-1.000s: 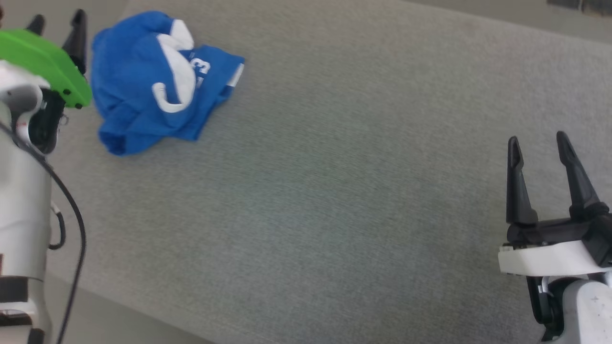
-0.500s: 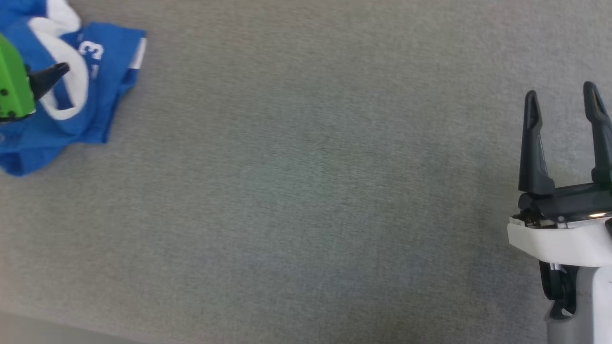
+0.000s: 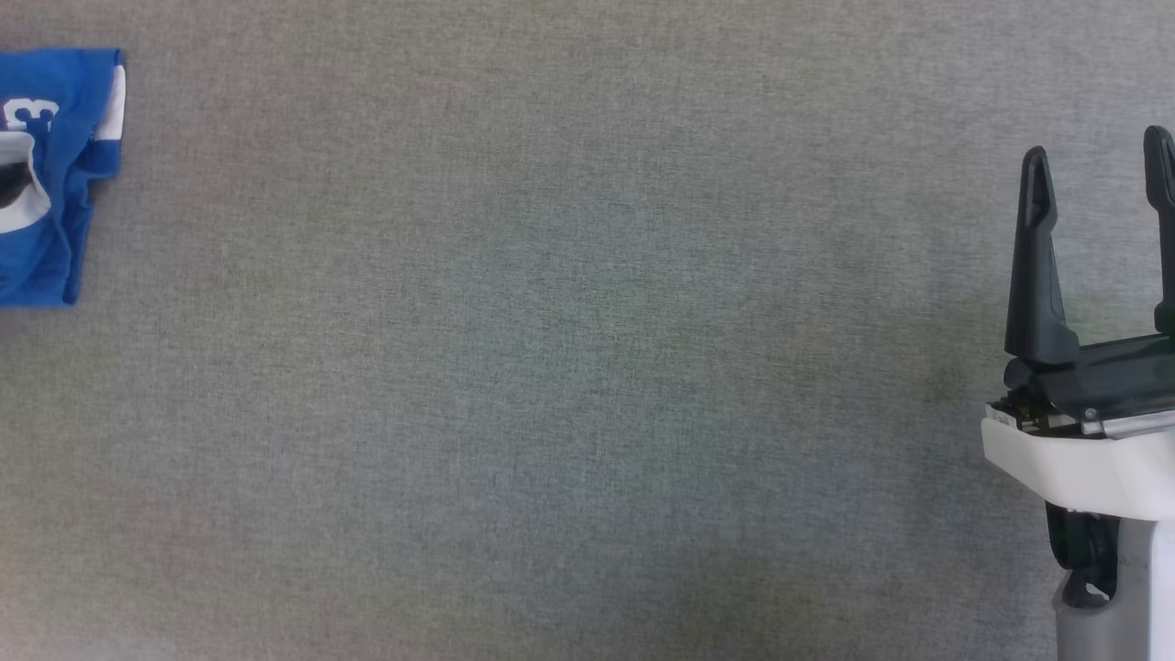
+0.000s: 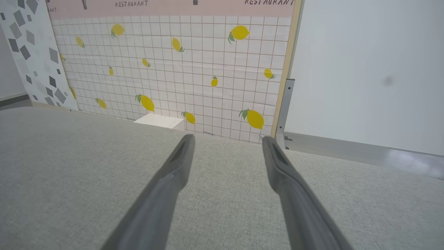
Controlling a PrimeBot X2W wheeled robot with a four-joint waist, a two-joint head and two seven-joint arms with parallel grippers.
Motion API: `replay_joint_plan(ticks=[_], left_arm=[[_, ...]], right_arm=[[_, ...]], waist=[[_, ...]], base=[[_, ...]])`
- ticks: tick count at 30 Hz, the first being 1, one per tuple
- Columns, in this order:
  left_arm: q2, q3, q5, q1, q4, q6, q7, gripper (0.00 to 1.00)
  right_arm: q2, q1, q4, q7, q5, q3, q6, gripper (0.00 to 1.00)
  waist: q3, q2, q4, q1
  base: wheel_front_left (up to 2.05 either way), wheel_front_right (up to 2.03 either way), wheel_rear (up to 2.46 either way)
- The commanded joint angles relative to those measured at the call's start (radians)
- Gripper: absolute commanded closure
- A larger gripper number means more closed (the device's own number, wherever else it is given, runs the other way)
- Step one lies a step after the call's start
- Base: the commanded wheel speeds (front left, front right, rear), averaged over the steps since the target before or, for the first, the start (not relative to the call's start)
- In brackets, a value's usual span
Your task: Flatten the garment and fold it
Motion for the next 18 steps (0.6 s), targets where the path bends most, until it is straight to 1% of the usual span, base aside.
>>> replay_joint_plan(ticks=[1,4,9,12,16,18], left_arm=[[-0.021,-0.029,-0.004,0.013,0.014,0.000,0.004,1.00],[-0.022,-0.045,-0.021,0.009,0.011,0.000,-0.014,1.00],[0.008,-0.085,-0.032,-0.001,-0.015,0.000,-0.070,1.00],[0.031,-0.117,-0.045,-0.013,-0.069,0.000,-0.102,1.00],[0.072,-0.209,-0.036,-0.038,-0.175,0.000,-0.119,1.00],[0.075,-0.247,-0.045,-0.052,-0.227,0.000,-0.128,1.00]], right_arm=[[0.000,0.001,-0.006,-0.006,-0.006,-0.003,-0.002,0.00],[0.000,0.011,0.001,-0.006,-0.006,-0.007,-0.002,0.00],[0.000,0.021,0.017,-0.006,-0.001,0.001,-0.002,0.00],[0.000,0.035,0.032,-0.006,0.007,0.001,-0.002,0.00],[0.000,0.066,0.050,-0.006,0.027,-0.013,-0.002,0.00],[0.000,0.081,0.060,-0.006,0.042,-0.018,-0.002,0.00]], waist=[[-0.011,-0.0001,-0.002,-0.0001],[-0.034,-0.0001,0.001,-0.0001],[-0.098,-0.0001,-0.001,-0.0001],[-0.154,-0.0001,0.000,-0.0001],[-0.238,-0.0001,0.009,-0.0001],[-0.279,-0.0001,0.010,-0.0001]], base=[[0.00,0.00,0.00],[0.00,0.00,0.00],[0.00,0.00,0.00],[0.00,0.00,0.00],[0.00,0.00,0.00],[0.00,0.00,0.00]])
